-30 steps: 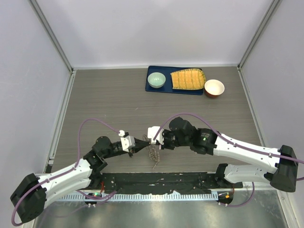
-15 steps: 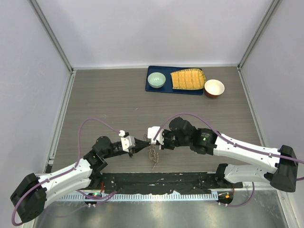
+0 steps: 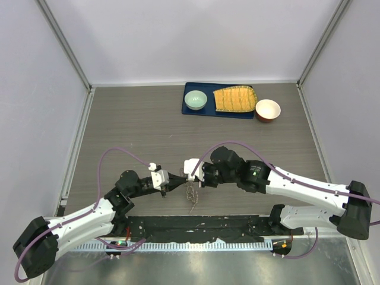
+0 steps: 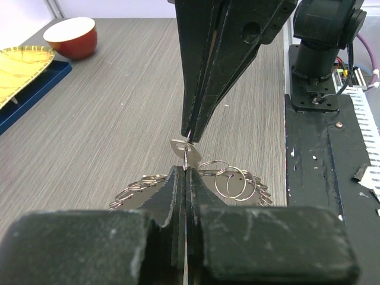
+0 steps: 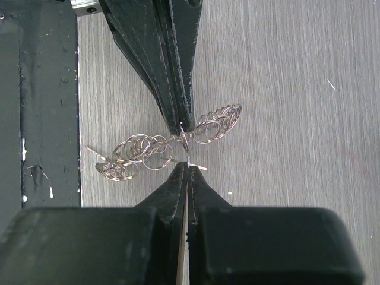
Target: Put the keys on the keyring
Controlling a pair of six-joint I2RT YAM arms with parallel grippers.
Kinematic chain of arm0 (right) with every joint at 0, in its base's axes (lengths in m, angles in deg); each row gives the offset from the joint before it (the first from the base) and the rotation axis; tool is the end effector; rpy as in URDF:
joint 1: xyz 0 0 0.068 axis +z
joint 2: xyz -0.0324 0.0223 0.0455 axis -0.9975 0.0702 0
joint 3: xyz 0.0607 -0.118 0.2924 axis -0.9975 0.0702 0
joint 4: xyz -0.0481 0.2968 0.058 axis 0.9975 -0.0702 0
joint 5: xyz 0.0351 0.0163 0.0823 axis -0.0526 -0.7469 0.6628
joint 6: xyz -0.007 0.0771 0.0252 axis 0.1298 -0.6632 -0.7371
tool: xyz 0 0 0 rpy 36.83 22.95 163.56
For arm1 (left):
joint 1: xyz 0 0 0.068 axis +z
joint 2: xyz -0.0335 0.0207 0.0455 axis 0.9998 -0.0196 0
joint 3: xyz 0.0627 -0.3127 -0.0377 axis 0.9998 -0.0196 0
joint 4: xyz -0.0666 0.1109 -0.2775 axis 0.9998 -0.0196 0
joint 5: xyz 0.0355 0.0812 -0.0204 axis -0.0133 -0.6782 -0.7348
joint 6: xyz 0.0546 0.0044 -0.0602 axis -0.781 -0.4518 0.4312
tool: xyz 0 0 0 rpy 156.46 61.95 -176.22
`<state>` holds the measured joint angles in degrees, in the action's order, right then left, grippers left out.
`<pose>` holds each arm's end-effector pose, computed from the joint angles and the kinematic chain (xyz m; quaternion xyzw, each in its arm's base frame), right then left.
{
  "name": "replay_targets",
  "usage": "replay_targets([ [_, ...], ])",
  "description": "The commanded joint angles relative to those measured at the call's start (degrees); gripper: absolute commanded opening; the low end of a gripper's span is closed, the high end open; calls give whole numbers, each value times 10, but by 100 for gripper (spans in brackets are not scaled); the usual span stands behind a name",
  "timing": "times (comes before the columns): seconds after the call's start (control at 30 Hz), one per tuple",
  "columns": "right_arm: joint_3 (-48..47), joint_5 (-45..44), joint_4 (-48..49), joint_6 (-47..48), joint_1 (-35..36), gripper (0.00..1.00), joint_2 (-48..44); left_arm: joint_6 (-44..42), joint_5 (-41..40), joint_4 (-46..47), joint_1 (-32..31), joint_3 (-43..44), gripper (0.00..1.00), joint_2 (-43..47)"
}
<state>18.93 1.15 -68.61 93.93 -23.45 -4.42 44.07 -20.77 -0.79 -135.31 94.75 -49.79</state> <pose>0.1262 0.2726 0.2977 -0.6577 0.5882 0.2206 0.4156 0.1117 -0.1684 0.2115 0.4511 0.5343 -0.4205 0.5781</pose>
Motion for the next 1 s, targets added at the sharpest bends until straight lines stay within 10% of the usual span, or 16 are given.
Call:
replay_targets([
  [0.0,-9,17,18,3,4,1,3,1,12,51,-1,13,0,4],
  [0.97,-32,53,5,10,4,1,18,18,36,75,-4,20,0,-18],
])
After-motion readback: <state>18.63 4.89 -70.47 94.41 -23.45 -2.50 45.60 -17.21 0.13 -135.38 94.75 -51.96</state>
